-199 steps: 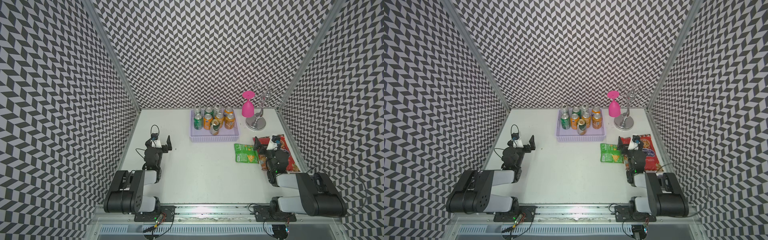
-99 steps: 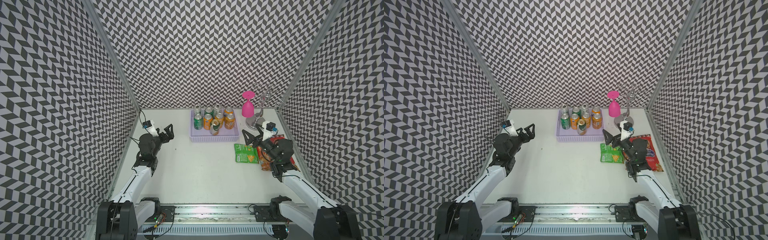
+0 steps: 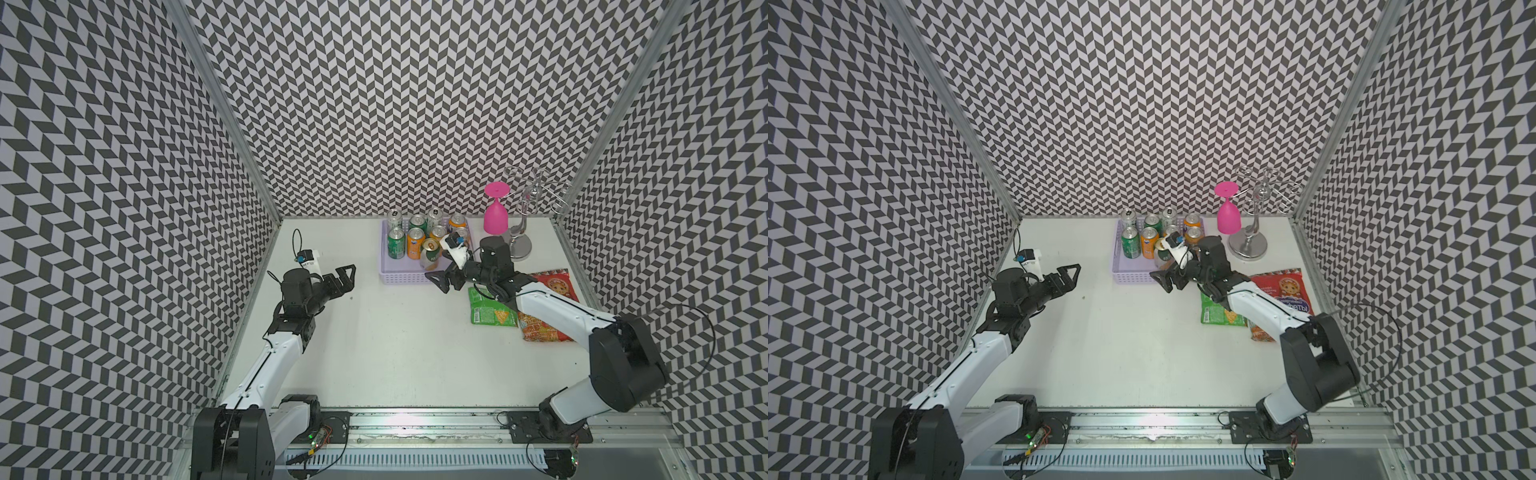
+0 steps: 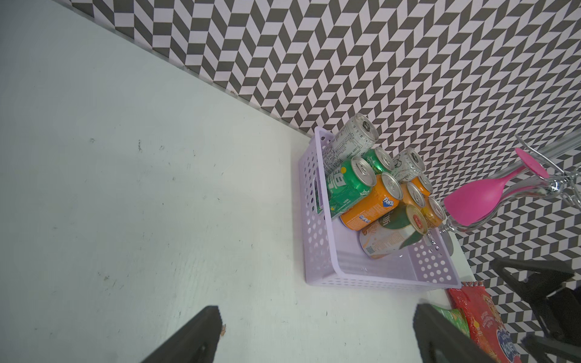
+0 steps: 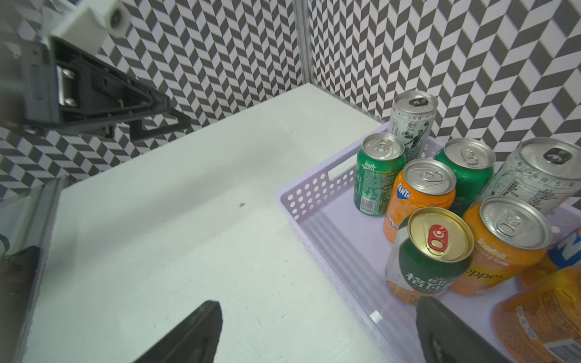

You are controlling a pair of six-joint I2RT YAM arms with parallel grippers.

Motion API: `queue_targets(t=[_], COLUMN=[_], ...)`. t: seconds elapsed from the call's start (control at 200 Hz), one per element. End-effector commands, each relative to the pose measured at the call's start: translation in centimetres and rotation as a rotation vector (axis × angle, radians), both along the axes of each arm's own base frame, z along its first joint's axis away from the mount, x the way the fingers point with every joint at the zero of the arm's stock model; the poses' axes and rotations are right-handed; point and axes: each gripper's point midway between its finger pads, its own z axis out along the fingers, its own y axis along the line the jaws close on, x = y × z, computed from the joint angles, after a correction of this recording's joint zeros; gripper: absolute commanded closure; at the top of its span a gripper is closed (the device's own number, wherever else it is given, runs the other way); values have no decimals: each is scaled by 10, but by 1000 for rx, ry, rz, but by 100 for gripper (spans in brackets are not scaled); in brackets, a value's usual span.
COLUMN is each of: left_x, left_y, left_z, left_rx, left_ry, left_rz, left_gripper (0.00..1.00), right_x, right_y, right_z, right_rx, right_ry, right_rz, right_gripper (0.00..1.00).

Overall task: Take out the drinks from the basket
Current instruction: Move the basket to the center of the board.

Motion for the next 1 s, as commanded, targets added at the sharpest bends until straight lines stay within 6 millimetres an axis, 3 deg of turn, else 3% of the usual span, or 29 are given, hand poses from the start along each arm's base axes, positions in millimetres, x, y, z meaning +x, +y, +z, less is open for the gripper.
queue_targets(t=[0.0, 0.22, 0.521, 0.626, 0.726, 0.996], left_x=[-2, 1, 5, 6, 7, 6], left_y=[-2, -2, -3, -3, -3, -3], left_z=[10, 8, 0, -2, -2, -2], left_rx=[13, 17, 19, 17, 16, 12], left_ry=[-20, -15, 10, 15, 17, 16], left_rz=[-20, -18, -22, -24, -25, -28], left_gripper=[1, 1, 1, 1, 1, 1], right_x=[15, 45, 58, 59, 57, 39], right_y=[4, 14, 32, 40, 45, 56], right_z=[-33, -83, -118, -124, -125, -121], right_rx=[-184, -395, -467, -484, -490, -481], right_ry=[16, 105, 112, 116, 112, 97], right_rz=[23, 40, 96, 126, 160, 277], right_gripper=[6, 20, 27, 36, 51, 79])
